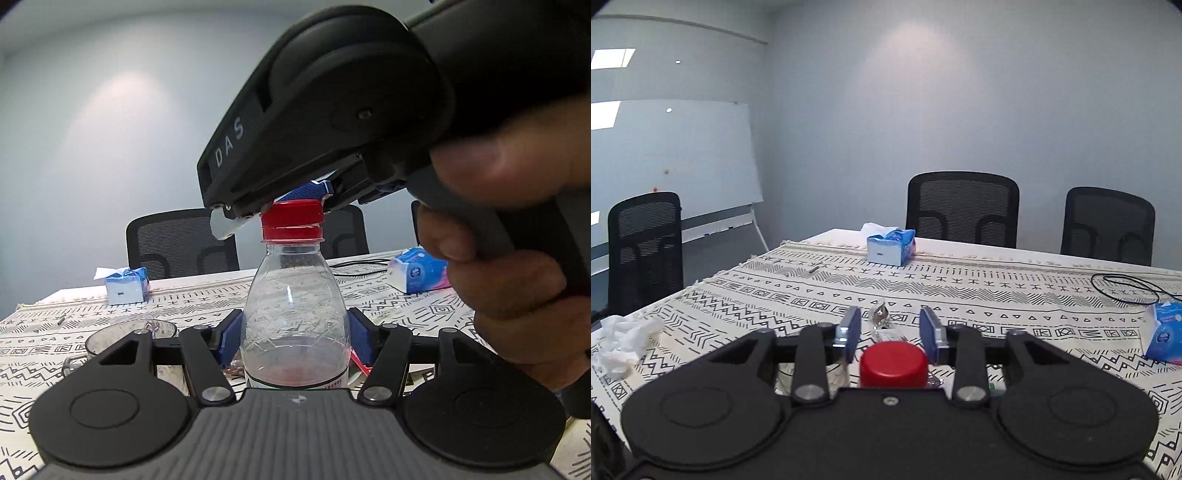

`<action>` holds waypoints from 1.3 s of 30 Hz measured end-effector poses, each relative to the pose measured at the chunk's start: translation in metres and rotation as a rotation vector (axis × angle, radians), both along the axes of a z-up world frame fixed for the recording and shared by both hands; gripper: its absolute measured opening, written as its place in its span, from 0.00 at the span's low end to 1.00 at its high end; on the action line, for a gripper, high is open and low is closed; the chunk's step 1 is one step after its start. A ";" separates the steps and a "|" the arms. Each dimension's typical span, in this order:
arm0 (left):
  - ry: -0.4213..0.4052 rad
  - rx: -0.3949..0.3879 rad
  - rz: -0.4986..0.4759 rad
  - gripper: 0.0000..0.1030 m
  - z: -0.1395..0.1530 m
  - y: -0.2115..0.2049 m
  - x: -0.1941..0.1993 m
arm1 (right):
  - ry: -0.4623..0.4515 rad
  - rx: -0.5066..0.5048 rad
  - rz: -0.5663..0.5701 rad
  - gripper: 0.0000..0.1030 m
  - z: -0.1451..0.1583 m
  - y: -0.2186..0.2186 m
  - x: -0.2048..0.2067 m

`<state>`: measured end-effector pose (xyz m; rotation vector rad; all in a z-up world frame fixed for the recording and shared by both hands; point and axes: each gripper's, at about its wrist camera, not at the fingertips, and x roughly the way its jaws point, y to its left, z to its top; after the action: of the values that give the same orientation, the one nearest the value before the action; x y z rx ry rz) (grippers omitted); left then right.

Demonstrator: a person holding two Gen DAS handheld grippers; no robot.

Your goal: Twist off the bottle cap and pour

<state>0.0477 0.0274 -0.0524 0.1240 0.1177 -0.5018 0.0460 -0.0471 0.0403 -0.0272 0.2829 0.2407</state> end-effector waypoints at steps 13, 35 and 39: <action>0.027 -0.015 -0.007 0.55 0.003 0.006 0.002 | -0.036 -0.016 0.033 0.33 -0.012 -0.002 -0.007; 0.012 -0.010 -0.010 0.55 -0.001 0.003 0.003 | -0.023 0.091 0.102 0.37 -0.005 -0.030 -0.006; 0.002 -0.006 0.006 0.55 -0.001 -0.001 0.000 | -0.067 0.012 0.000 0.36 -0.003 -0.016 -0.024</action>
<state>0.0476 0.0266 -0.0538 0.1176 0.1190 -0.4961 0.0216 -0.0633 0.0369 -0.0234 0.2146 0.2412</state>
